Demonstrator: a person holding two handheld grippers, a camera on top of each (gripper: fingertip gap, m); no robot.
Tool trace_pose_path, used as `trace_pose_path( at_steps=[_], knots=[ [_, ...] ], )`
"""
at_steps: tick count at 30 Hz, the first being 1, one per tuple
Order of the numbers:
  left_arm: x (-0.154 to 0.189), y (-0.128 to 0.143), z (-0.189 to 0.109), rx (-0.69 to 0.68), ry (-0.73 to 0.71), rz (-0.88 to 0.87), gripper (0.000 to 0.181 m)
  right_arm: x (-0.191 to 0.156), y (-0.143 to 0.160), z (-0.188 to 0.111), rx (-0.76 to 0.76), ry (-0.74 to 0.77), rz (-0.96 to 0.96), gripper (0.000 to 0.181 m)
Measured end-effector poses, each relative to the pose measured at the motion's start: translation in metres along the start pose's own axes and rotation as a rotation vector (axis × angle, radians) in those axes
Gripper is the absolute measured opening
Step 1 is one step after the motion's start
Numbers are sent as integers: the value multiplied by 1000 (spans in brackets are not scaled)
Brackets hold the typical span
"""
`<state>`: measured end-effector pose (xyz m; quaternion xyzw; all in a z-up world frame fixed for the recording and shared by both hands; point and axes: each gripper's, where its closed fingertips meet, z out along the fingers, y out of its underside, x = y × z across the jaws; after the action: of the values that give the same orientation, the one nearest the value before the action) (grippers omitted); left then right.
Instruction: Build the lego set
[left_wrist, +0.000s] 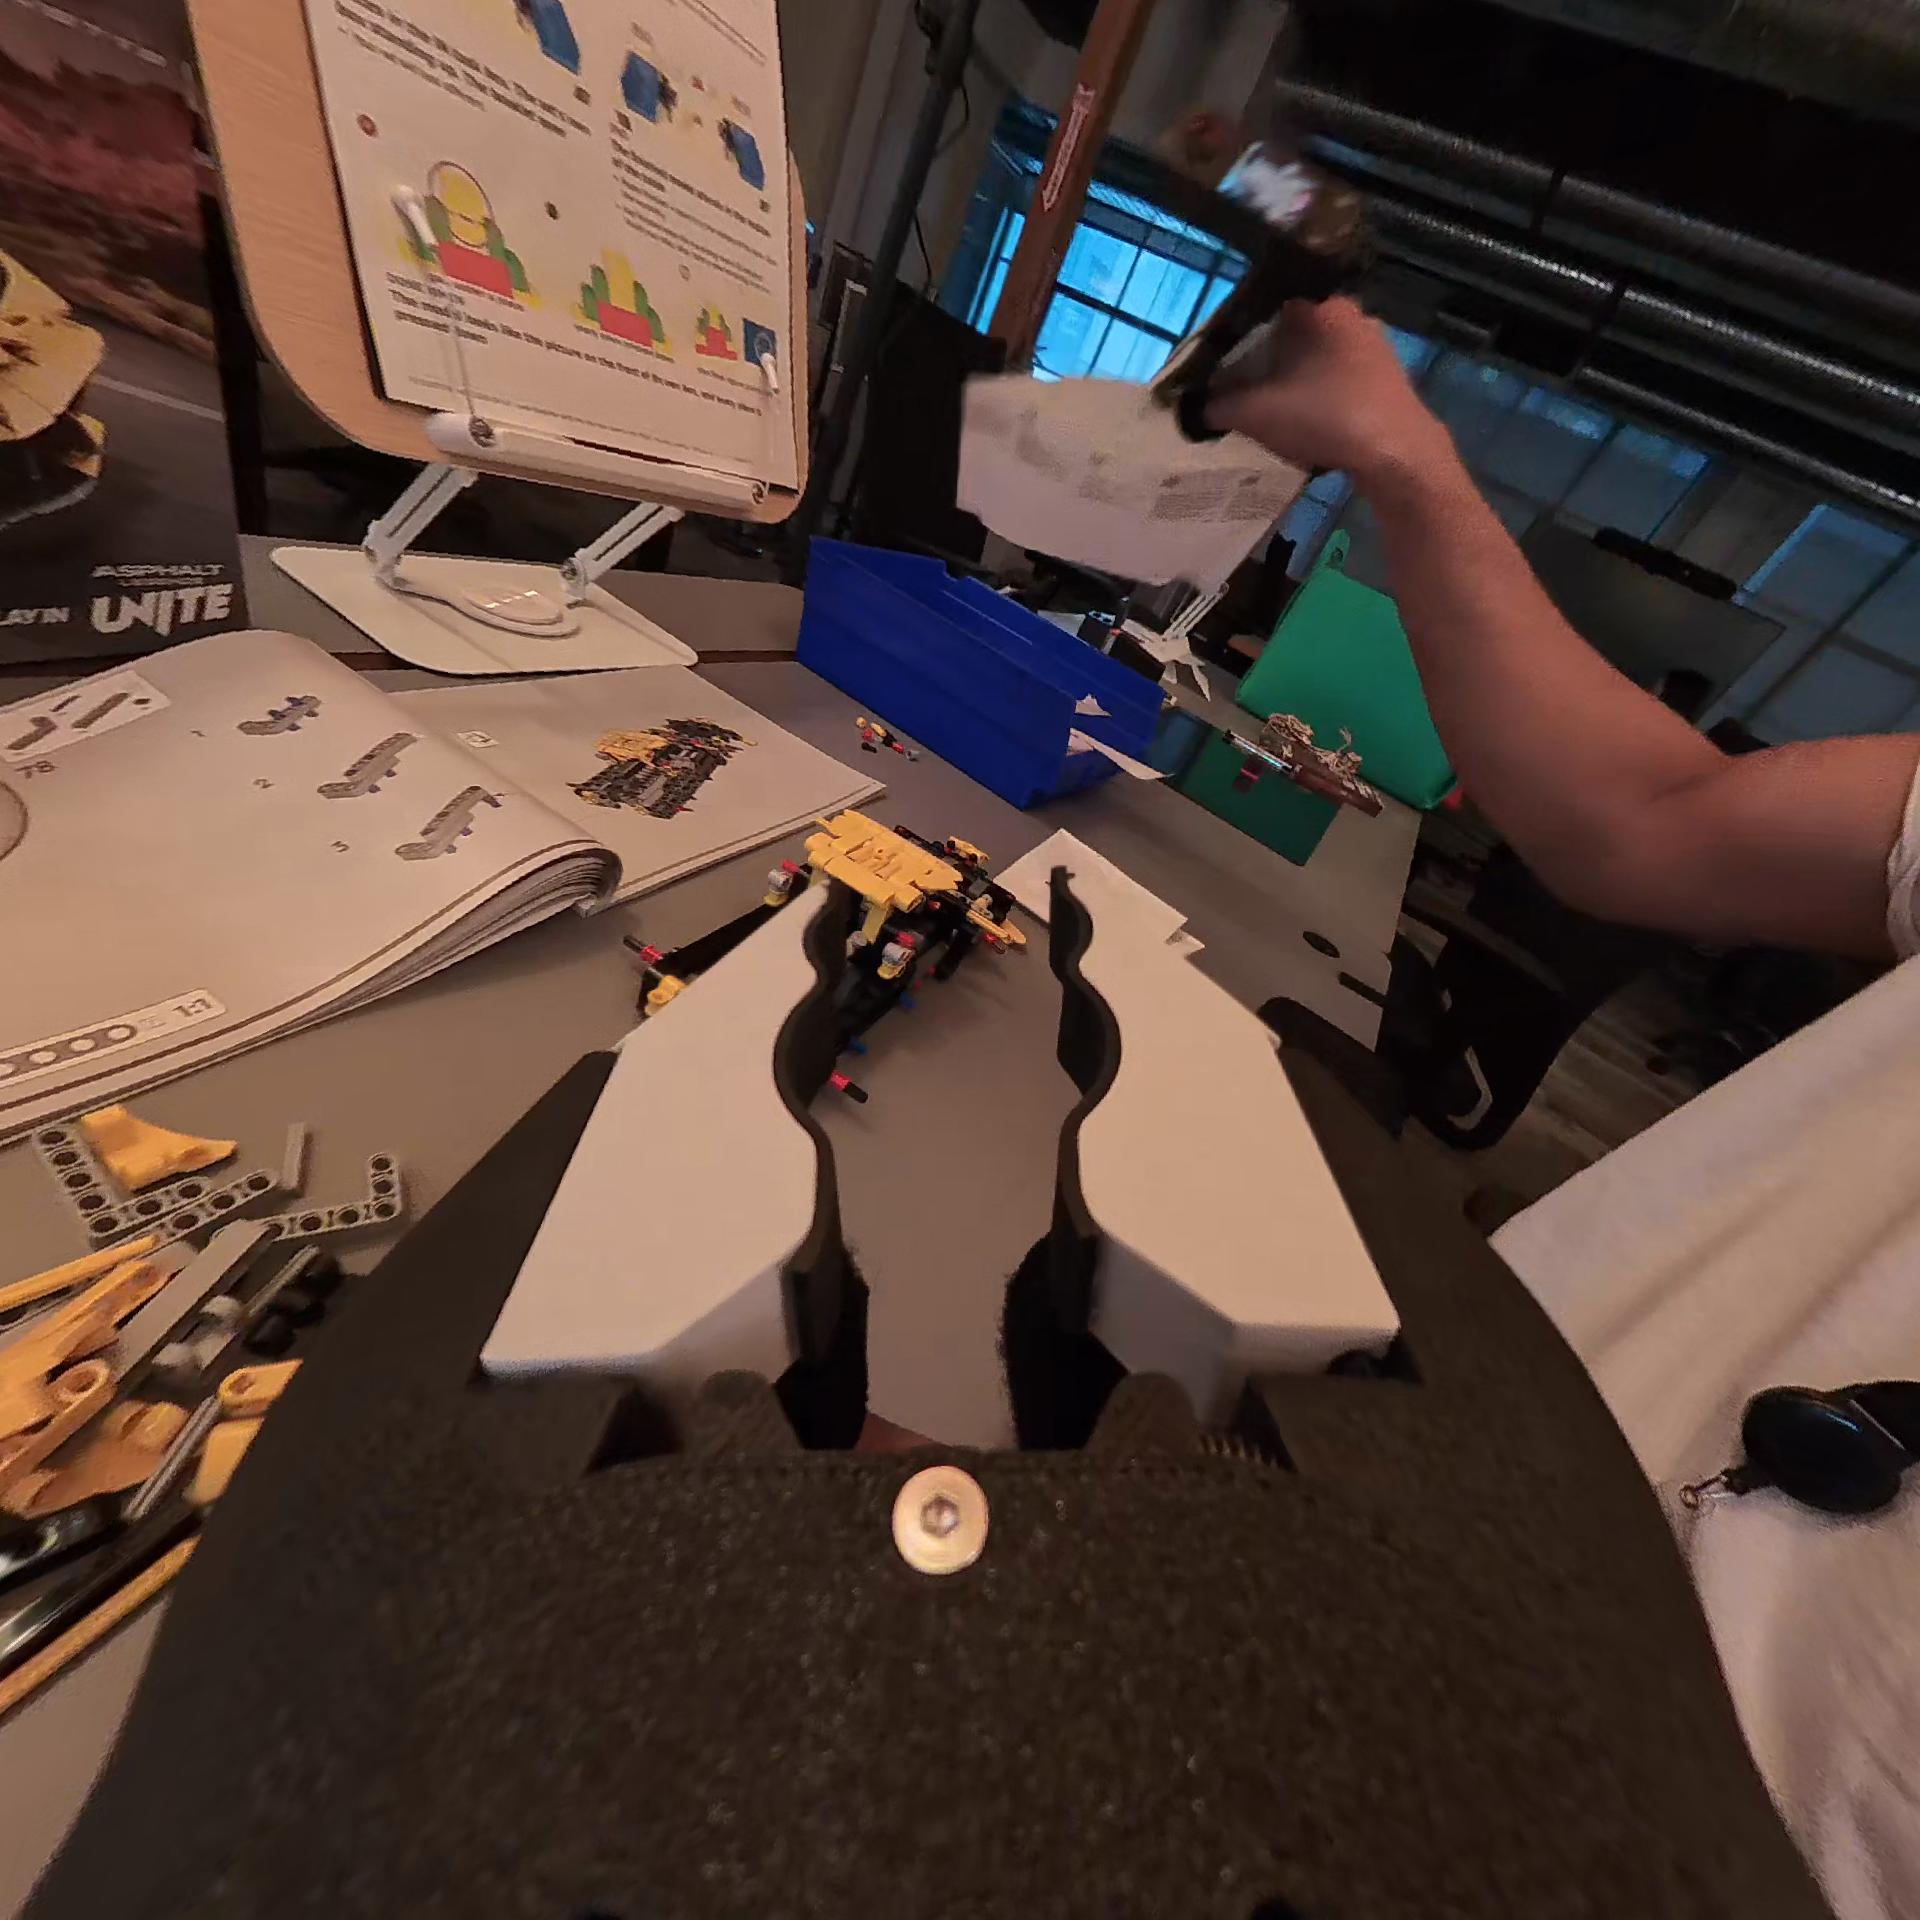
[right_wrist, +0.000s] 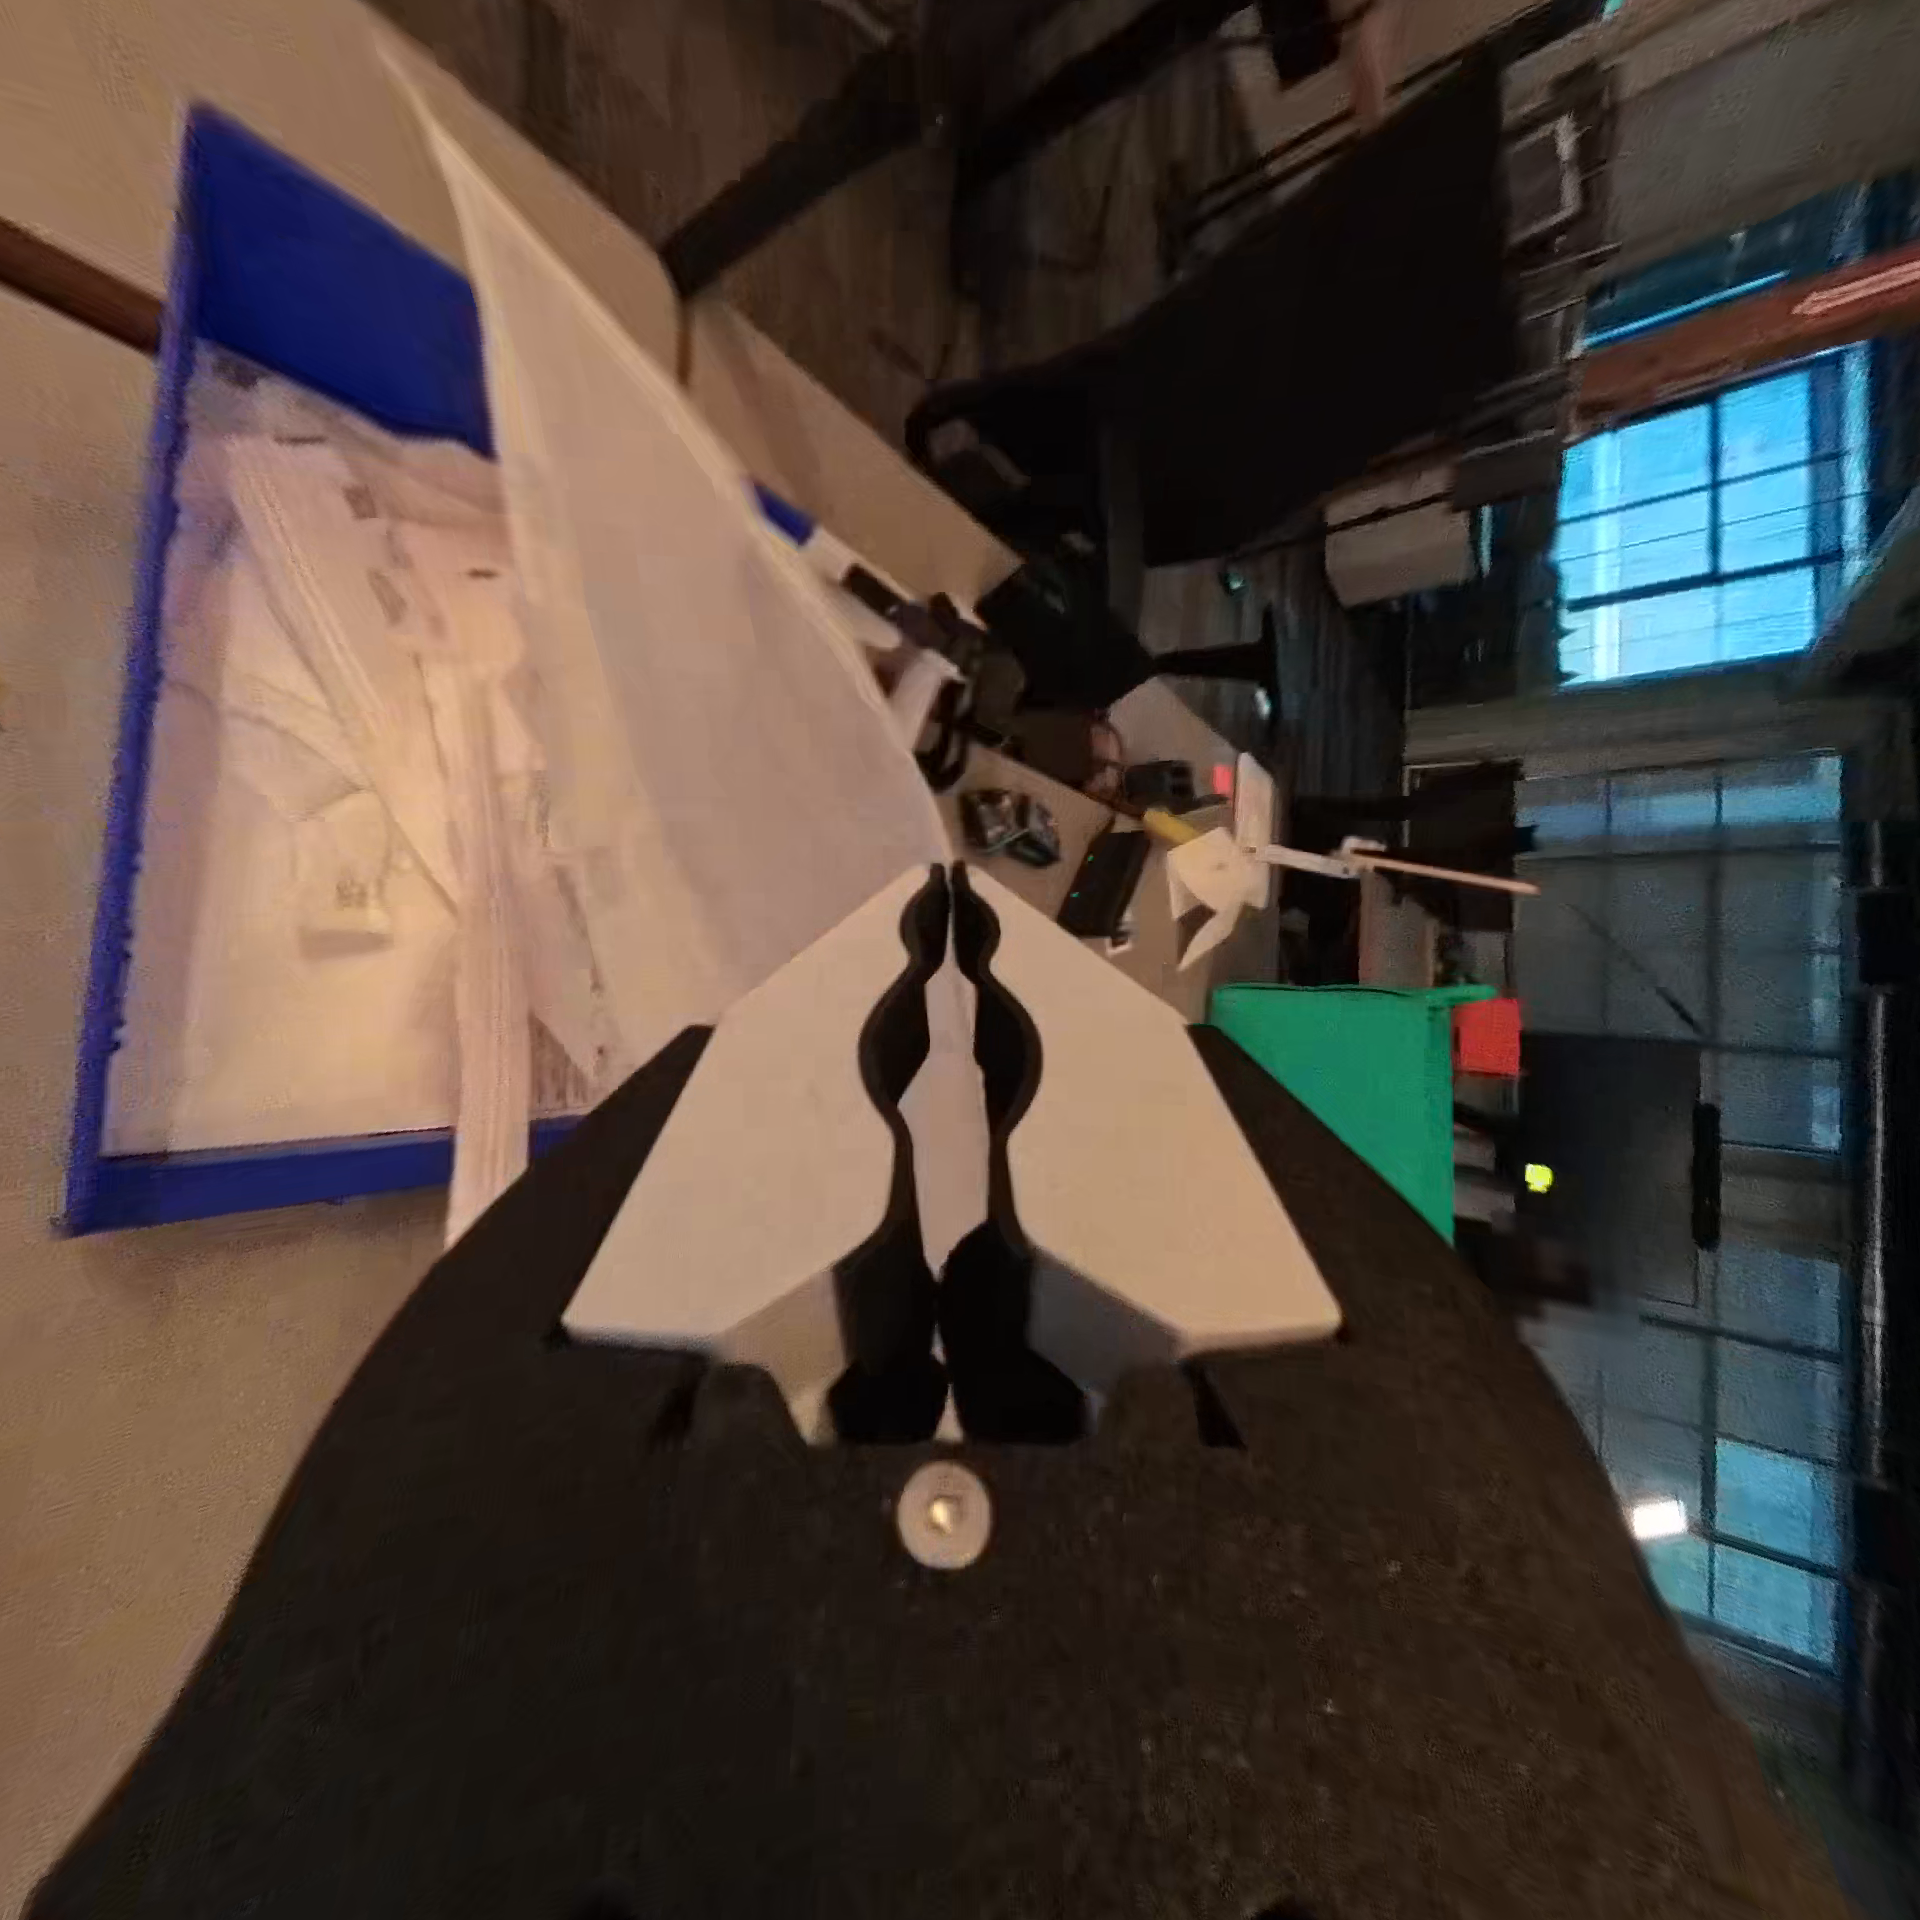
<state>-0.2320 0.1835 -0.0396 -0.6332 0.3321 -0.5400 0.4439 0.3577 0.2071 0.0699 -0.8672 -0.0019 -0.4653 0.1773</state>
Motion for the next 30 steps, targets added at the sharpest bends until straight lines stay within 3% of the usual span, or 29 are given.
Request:
trace_pose_path(
  at_steps=[4,8,11,15,17,20,22,26,28,30],
  knots=[
    [8,1,8,4,41,-8,39,-77,9,66,-156,-125,-72,0],
    [5,3,4,3,39,-16,39,-127,13,111,-286,-251,89,0],
    [3,7,-2,-10,12,-1,38,-169,-2,106,-280,-479,217,2],
    [6,14,-11,-13,-11,16,38,-165,-14,79,-210,-438,236,1],
    [9,18,-13,-10,-6,6,38,-161,-13,81,-193,-445,255,40],
    [14,23,-13,-12,0,0,38,-163,-7,79,-178,-609,382,67],
    [14,25,-16,-19,-35,29,38,-154,-6,59,-89,-683,433,70],
    [-14,35,-36,-82,-271,87,39,-157,-2,-54,299,-878,410,57],
    [-28,40,-47,-104,-358,92,39,-187,26,-111,437,-1015,404,54],
    [-32,43,-52,-103,-392,79,39,-228,67,-134,450,-1110,447,55]
  ],
)
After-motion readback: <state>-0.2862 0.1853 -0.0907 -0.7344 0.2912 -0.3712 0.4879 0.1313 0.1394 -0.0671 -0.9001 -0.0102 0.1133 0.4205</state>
